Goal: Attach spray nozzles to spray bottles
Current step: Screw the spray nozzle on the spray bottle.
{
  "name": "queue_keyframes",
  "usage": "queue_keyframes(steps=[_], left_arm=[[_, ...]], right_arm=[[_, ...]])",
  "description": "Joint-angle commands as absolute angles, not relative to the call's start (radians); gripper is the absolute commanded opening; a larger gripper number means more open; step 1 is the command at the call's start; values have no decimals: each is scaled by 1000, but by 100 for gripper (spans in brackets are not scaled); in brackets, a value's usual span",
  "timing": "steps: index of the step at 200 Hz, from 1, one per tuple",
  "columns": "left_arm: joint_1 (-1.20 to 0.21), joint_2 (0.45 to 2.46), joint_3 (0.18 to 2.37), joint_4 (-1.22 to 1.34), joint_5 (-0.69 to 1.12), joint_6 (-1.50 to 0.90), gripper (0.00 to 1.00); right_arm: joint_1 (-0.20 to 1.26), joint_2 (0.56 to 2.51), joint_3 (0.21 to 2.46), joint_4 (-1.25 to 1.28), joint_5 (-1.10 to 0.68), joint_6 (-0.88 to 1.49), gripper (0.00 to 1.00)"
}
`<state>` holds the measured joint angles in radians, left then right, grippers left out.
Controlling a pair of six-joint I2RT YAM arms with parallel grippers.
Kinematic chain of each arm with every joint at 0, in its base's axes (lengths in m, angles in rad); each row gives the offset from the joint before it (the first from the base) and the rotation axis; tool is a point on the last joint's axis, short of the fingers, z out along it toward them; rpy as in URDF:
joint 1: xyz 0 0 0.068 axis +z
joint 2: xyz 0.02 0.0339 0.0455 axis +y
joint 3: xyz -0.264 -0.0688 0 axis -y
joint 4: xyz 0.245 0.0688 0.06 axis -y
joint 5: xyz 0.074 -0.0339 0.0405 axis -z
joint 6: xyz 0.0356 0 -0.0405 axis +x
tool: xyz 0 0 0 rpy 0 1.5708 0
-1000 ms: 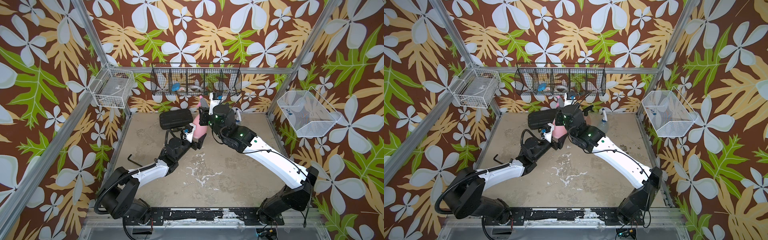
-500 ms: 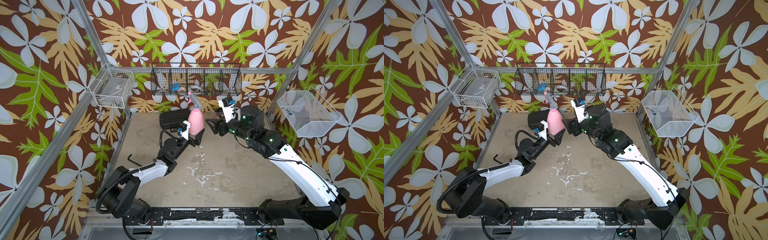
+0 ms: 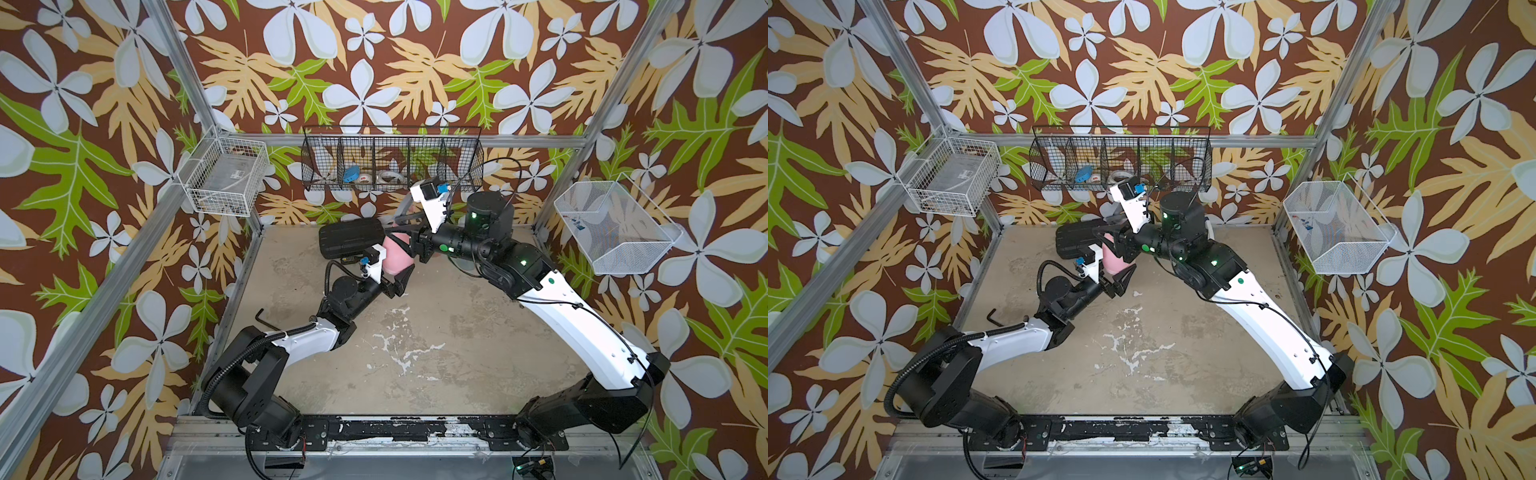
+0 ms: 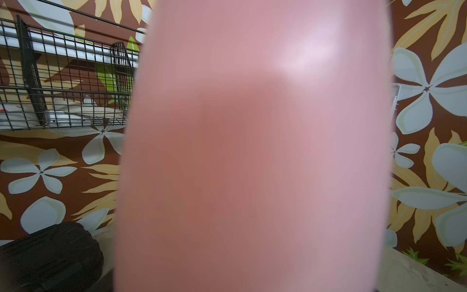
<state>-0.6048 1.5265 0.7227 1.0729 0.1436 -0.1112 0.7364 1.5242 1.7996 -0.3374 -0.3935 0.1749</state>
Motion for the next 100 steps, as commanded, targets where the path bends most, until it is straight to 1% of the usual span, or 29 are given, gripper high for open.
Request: queue_keyframes(steps=[1, 23, 41, 49, 58, 72, 93, 100], left_arm=[[-605, 1532, 737, 1111, 162, -134, 46], [-604, 1533, 738, 1109, 167, -139, 46], [-604, 1525, 729, 1108, 184, -128, 46], [-602, 1522, 723, 1107, 206, -116, 47], [-595, 1519, 719, 1106, 246, -113, 47], [-582, 1520, 716, 1106, 329, -122, 47], [-561, 1521, 718, 1109, 505, -136, 49], [-552, 1520, 720, 1118, 557, -154, 50]], right_arm=[[772, 1554, 1834, -363, -392, 175, 42], [791, 1571, 1860, -391, -363, 171, 41], [788, 1545, 1867, -425, -282, 126, 41], [779, 1521, 1860, -432, -263, 100, 47], [752, 1487, 1842, -425, -263, 86, 58], [671, 1436, 1804, -391, -342, 98, 71], [530, 1403, 1760, -337, -499, 132, 85], [497, 1410, 1761, -338, -553, 132, 87]])
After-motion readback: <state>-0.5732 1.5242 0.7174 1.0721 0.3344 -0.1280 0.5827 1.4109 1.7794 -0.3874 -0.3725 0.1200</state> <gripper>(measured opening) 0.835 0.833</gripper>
